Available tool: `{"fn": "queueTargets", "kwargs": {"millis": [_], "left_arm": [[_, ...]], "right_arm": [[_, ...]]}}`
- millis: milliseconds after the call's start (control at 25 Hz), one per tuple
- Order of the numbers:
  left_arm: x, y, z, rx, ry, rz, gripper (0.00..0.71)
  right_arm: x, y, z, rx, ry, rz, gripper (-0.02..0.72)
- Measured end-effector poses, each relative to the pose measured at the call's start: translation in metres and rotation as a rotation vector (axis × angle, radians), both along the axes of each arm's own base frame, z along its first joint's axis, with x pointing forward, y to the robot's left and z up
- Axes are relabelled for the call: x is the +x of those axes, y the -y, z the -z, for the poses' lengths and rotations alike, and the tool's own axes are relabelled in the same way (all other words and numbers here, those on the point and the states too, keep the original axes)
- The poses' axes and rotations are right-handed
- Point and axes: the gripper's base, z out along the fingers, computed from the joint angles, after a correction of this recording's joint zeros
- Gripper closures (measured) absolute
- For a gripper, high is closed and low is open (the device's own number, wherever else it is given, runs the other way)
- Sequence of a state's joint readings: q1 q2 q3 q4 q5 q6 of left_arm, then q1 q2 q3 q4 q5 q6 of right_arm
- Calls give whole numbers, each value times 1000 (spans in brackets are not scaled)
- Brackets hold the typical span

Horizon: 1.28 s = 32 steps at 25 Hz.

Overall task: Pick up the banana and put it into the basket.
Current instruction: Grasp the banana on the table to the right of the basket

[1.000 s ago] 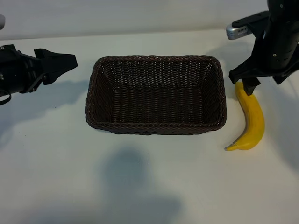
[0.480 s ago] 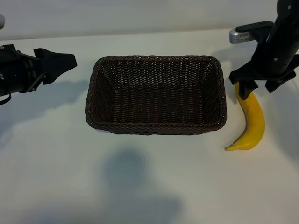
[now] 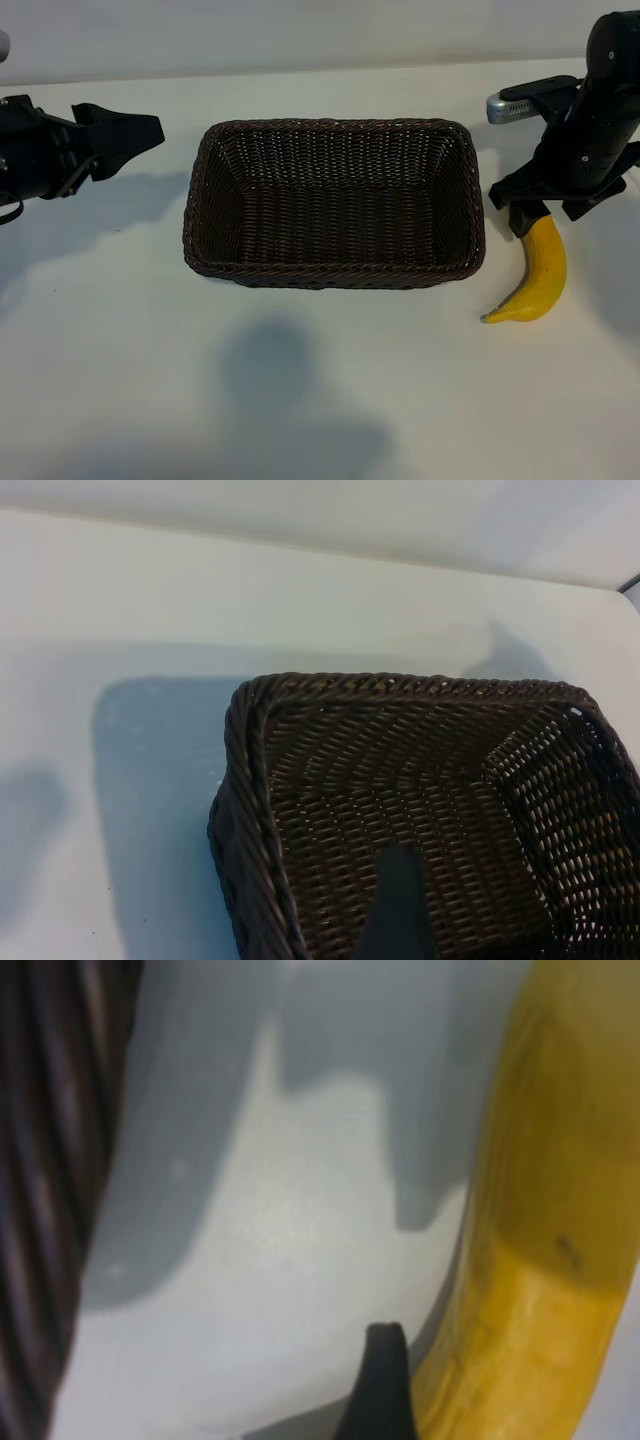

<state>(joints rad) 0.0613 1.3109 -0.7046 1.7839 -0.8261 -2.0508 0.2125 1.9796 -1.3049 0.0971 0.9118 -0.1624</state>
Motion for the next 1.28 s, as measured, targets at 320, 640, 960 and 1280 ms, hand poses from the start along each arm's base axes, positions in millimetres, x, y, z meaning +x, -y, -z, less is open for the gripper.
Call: {"fn": "queueTargets", "kwargs": {"millis": [320,640,960,1280], "left_arm": [[0,1,0,-4,-1,6,100],[-1,1,0,-8,-3,14,100],[-1,1,0,-9,-4,16,100],[-1,1,0,-6,0,19,100]], "right_arm": [[1,-1,0,15,14,0,71],[2,-3,19,15,-35,0,86],[2,-5,22,39,-47,-2,276],[3,-5,26,39,-56,4,277]]}}
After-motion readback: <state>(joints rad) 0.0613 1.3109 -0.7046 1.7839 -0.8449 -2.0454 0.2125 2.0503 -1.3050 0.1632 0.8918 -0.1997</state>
